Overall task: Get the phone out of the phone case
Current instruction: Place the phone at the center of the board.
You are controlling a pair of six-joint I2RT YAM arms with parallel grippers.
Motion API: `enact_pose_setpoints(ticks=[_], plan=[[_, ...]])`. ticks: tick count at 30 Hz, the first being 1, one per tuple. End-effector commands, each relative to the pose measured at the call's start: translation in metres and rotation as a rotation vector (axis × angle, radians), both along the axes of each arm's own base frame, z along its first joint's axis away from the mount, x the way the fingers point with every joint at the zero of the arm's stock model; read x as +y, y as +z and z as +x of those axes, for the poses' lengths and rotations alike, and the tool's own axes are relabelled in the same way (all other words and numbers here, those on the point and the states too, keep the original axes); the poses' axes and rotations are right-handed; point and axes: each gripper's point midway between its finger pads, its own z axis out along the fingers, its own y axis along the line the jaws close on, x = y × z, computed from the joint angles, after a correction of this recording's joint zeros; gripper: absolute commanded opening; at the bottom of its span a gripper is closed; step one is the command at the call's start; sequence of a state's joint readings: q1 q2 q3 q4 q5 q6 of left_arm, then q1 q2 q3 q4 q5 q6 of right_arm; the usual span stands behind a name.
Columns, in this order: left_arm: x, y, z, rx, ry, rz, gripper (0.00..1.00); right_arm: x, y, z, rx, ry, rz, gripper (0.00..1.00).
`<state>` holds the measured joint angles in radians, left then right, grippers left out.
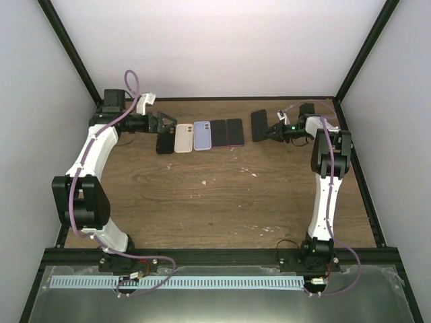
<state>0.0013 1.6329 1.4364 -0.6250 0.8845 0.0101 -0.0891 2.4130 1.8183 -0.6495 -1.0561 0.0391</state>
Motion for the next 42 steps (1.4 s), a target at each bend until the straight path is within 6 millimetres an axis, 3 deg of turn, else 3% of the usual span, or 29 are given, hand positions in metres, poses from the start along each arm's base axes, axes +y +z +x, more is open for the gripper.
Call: enact_pose_setpoints(ticks=[1,8,24,26,30,37,39,42], plan=[[0.004,0.001,0.004,-0.007,-0.001,0.025,1.0,0.021,0.018,0.006,-0.054,0.054,0.067,0.01],[0.004,-0.005,0.009,0.014,0.002,0.034,1.0,0.03,0.014,0.001,-0.027,0.062,0.084,0.02],[0.008,-0.016,0.01,0.045,-0.003,0.084,1.0,0.049,0.011,-0.006,-0.031,0.099,0.049,0.17],[0.009,-0.017,0.01,0.046,-0.004,0.088,1.0,0.05,0.013,-0.007,-0.034,0.102,0.047,0.25],[0.012,-0.02,0.012,0.049,0.011,0.106,1.0,0.05,0.019,-0.01,-0.056,0.105,0.015,0.33],[0.024,-0.01,0.018,-0.022,0.051,0.155,1.0,0.04,0.028,-0.01,-0.156,0.098,-0.21,0.61],[0.029,-0.004,0.019,-0.048,0.066,0.161,1.0,0.036,0.032,-0.009,-0.18,0.088,-0.264,0.71],[0.037,0.004,0.022,-0.084,0.092,0.148,1.0,0.031,0.038,-0.01,-0.217,0.082,-0.344,0.99]])
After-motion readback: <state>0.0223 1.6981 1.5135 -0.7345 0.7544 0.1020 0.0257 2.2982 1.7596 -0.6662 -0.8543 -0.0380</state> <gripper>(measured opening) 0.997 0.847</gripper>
